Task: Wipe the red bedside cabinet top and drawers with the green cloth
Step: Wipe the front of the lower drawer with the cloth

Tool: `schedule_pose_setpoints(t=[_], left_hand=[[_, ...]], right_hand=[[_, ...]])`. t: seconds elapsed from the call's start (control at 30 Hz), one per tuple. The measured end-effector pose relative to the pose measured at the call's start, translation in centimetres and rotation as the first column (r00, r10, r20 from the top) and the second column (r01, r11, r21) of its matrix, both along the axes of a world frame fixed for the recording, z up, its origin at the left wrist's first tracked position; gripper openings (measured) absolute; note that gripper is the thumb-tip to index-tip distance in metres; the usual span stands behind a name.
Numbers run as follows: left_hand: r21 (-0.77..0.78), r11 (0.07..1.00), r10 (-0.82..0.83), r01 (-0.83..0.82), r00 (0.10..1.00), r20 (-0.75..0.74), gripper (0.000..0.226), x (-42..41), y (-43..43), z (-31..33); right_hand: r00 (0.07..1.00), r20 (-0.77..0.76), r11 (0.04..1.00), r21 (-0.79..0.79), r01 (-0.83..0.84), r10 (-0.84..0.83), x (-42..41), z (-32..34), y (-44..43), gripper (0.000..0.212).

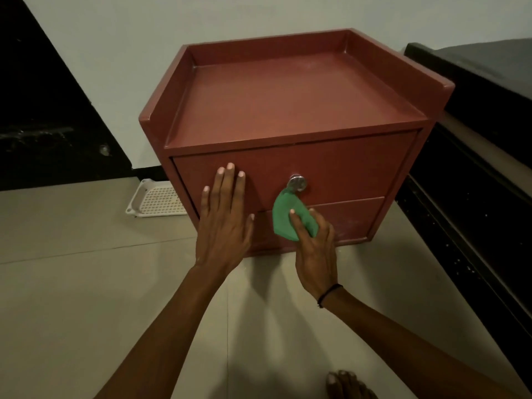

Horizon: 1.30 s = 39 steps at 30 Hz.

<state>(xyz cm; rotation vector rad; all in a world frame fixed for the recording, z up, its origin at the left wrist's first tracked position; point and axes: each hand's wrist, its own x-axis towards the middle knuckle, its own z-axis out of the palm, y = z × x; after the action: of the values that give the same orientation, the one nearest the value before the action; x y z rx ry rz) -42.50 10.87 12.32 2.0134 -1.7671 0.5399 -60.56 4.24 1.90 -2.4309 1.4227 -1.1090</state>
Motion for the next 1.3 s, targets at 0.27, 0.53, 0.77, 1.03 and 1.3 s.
schedule_pose_setpoints(t=[0.27,0.53,0.77,1.03,1.3], left_hand=[[0.138,0.978,0.189,-0.157,0.945,-0.267,0.069,-0.3,4.1,-6.4],[0.265,0.964,0.179,-0.019,0.785,-0.594,0.07,2.8,6.9,-9.5],[0.308,0.951,0.304,0.01,0.131,-0.944,0.058,1.8,5.0,-9.2],[0.328,0.936,0.341,0.131,-0.094,-0.935,0.04,1.5,4.1,-8.5],[0.186,0.981,0.188,0.059,-0.03,-0.982,0.025,1.1,4.5,-8.1]], right_hand=[[0.877,0.476,0.948,0.241,-0.21,0.074,2.0,-1.1,4.0,0.035],[0.747,0.634,0.578,0.692,-0.431,-0.201,5.5,-1.4,5.0,0.022],[0.667,0.729,0.274,0.68,-0.68,-0.155,4.5,-1.0,5.8,0.026],[0.678,0.723,0.312,0.679,-0.665,-0.13,2.8,-0.8,3.5,0.027],[0.694,0.703,0.396,0.6,-0.695,0.154,4.0,-0.7,5.4,0.04]])
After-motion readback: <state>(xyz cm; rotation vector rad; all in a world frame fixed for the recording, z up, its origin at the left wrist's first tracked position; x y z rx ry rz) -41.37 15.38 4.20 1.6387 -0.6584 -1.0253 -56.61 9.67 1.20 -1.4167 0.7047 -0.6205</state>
